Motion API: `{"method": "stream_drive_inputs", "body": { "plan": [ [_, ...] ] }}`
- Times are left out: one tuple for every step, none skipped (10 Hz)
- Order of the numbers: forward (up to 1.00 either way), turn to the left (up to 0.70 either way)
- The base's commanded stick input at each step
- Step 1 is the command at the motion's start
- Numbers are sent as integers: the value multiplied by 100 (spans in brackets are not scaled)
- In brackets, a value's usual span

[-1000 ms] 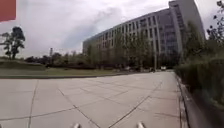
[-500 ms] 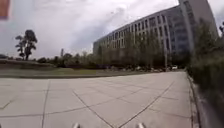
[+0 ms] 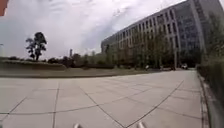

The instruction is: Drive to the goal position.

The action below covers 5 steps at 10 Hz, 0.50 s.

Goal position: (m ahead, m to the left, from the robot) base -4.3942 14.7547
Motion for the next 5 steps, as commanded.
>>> {"method": "stream_drive_inputs", "body": {
  "plan": [
    [0, 45],
    [0, 45],
    [0, 45],
    [0, 45],
    [0, 45]
  ]
}}
